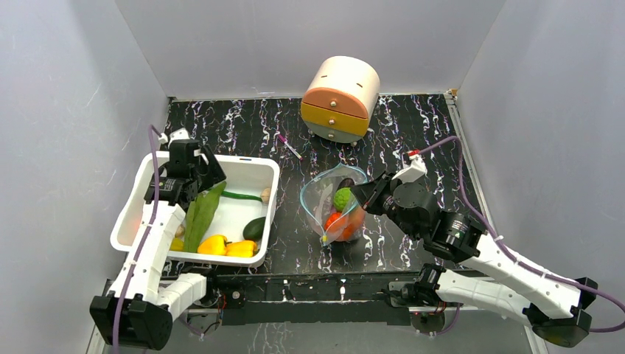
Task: Place the food in the zip-top bag and seal the zipper
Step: Pick up the fake vegetable from the bin.
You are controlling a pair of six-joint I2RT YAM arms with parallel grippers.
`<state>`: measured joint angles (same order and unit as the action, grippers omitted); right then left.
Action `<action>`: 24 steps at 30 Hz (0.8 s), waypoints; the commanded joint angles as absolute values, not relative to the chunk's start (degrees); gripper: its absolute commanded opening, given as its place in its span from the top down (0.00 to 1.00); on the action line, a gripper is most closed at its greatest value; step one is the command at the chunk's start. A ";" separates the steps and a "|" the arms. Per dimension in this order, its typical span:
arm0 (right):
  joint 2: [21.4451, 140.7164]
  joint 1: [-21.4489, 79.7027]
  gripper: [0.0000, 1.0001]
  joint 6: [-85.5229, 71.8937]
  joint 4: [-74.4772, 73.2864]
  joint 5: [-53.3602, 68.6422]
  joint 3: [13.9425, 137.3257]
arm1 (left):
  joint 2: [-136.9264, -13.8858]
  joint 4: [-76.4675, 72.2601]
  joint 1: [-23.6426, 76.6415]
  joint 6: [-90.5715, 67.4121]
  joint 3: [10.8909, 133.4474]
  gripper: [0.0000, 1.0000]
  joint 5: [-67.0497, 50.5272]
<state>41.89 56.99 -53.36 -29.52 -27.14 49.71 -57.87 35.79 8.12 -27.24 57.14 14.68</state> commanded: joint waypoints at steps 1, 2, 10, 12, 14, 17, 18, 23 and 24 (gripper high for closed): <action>40.34 57.13 1.00 -51.40 -27.97 -29.83 51.57 | -58.17 37.91 2.57 -26.13 55.07 0.30 11.84; 40.08 57.13 1.00 -51.34 -28.26 -30.07 51.65 | -58.25 37.61 1.19 -25.89 54.37 0.29 11.51; 39.14 57.13 1.00 -50.02 -27.48 -29.53 51.04 | -61.53 32.10 -11.28 -25.89 51.43 0.20 9.33; 39.77 57.12 1.00 -49.46 -27.49 -29.00 51.57 | -62.30 31.15 -13.39 -26.95 50.73 0.16 10.96; 40.51 57.13 1.00 -49.07 -27.51 -28.75 52.35 | -62.92 30.27 -15.17 -27.61 50.08 0.15 11.73; 40.99 57.13 1.00 -49.09 -27.84 -29.00 53.35 | -64.07 29.46 -16.71 -28.60 49.06 0.14 13.51; 41.04 57.13 1.00 -47.82 -28.03 -29.19 53.61 | -64.49 29.32 -17.09 -28.77 48.68 0.13 14.80; 41.32 57.13 1.00 -46.86 -28.86 -29.72 54.57 | -66.13 28.34 -19.45 -28.31 48.09 0.09 19.43; 41.54 57.13 1.00 -46.75 -28.95 -29.52 54.62 | -66.17 27.91 -19.58 -28.21 48.08 0.09 20.40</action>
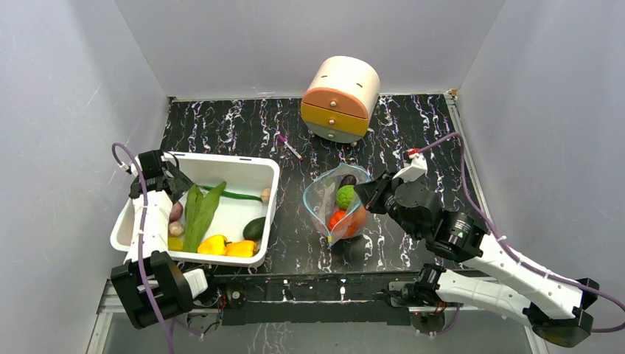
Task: Place the food in the zip-top bag and seal the zipper
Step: Pick up the fake vegetable from the bin.
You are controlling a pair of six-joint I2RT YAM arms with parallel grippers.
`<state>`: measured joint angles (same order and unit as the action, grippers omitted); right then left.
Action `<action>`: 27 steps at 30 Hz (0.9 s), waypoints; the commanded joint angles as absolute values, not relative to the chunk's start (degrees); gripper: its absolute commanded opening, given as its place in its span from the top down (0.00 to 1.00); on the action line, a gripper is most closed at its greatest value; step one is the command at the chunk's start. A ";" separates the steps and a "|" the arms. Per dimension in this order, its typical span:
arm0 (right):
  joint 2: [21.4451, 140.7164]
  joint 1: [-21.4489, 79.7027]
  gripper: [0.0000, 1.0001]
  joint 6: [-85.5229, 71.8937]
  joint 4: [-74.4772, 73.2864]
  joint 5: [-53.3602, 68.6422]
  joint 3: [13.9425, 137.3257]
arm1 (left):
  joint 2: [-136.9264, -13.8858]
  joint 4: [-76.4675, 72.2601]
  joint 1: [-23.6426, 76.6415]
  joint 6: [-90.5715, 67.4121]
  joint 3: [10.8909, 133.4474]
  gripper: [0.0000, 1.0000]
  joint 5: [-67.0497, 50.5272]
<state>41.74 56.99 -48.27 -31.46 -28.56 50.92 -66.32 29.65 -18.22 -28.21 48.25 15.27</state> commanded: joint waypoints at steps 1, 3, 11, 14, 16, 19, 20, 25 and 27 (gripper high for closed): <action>41.82 57.13 1.00 -46.56 -29.06 -29.30 54.77 | -66.25 27.34 -19.64 -28.15 47.85 0.08 21.53; 42.85 57.13 1.00 -46.09 -29.42 -28.89 55.27 | -66.70 26.32 -19.81 -28.29 47.42 0.06 23.59; 46.28 57.13 1.00 -45.88 -28.25 -27.79 57.09 | -71.32 22.28 -22.24 -27.91 44.64 0.04 22.72; 46.58 57.13 1.00 -46.82 -28.02 -27.69 56.71 | -72.44 20.25 -22.41 -25.78 44.35 0.06 20.99; 46.63 57.13 1.00 -47.14 -27.87 -27.72 56.49 | -72.82 19.37 -22.41 -24.47 44.14 0.08 20.57; 46.83 57.13 1.00 -47.10 -27.98 -28.47 56.56 | -73.58 18.70 -22.41 -24.25 43.18 0.13 19.66; 47.03 57.13 1.00 -46.98 -27.95 -28.59 56.92 | -73.86 18.41 -22.42 -24.26 42.84 0.16 18.94; 47.94 57.13 1.00 -46.15 -28.72 -28.80 58.52 | -74.81 18.47 -22.41 -22.78 42.71 0.29 15.81; 47.62 57.13 1.00 -46.28 -28.76 -28.91 58.39 | -74.10 19.13 -22.41 -21.96 43.12 0.36 14.78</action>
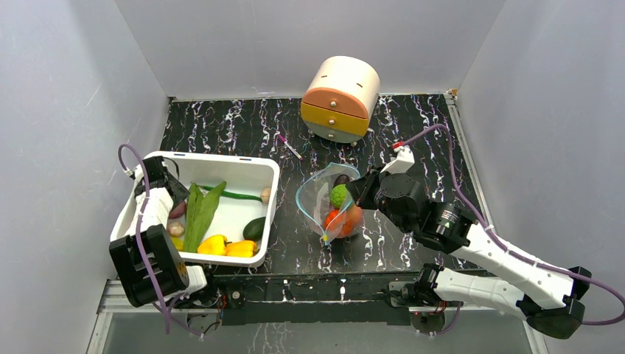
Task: Place the food in the zip-top bag and seal the zipper
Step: Pick up the fake vegetable from the bin.
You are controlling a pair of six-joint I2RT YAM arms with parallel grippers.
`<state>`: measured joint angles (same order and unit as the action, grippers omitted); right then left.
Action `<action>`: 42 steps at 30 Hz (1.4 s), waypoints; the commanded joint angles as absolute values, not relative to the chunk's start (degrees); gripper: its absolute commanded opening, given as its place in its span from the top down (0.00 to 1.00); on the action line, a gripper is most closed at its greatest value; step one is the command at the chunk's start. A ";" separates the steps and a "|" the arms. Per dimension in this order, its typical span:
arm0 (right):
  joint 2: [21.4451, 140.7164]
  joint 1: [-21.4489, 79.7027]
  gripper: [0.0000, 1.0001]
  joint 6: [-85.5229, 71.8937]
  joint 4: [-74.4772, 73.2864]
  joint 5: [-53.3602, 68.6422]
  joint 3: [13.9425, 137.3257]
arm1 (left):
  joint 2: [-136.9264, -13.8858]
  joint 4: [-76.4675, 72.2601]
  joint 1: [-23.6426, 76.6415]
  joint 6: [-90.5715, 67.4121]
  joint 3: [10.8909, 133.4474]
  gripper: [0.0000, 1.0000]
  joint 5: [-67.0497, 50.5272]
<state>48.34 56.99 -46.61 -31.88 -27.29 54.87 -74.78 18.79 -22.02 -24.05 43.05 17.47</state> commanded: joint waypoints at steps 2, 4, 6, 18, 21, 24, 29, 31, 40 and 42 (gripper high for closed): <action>47.11 57.11 1.00 -46.63 -28.65 -29.07 57.83 | -72.69 18.97 -22.41 -21.24 42.75 0.43 13.68; 46.65 57.11 1.00 -46.96 -28.65 -29.09 57.38 | -71.21 18.76 -22.41 -20.69 42.55 0.51 13.13; 46.30 57.13 1.00 -47.08 -28.73 -29.07 57.14 | -70.21 18.99 -22.41 -20.04 42.74 0.56 13.01; 46.04 57.13 1.00 -47.88 -28.23 -28.07 56.16 | -63.49 24.65 -22.41 -17.28 47.97 0.68 7.37; 46.27 57.13 1.00 -48.36 -27.78 -27.28 55.75 | -63.44 22.98 -22.32 -18.21 46.74 0.54 9.38; 46.41 57.13 1.00 -47.92 -28.66 -27.54 56.72 | -66.18 19.61 -22.40 -18.03 45.76 0.35 16.06; 47.05 57.13 1.00 -47.42 -29.43 -27.99 58.05 | -71.70 16.14 -22.43 -19.55 44.75 0.25 17.87; 47.28 57.12 1.00 -47.40 -29.42 -27.99 58.05 | -72.84 13.72 -22.41 -19.78 42.96 0.23 16.36; 47.98 57.13 1.00 -47.39 -29.18 -27.95 58.44 | -77.94 10.06 -22.42 -20.38 43.08 0.23 14.29; 47.99 57.13 1.00 -47.37 -29.25 -28.00 58.30 | -79.54 9.41 -22.44 -20.03 43.19 0.28 12.93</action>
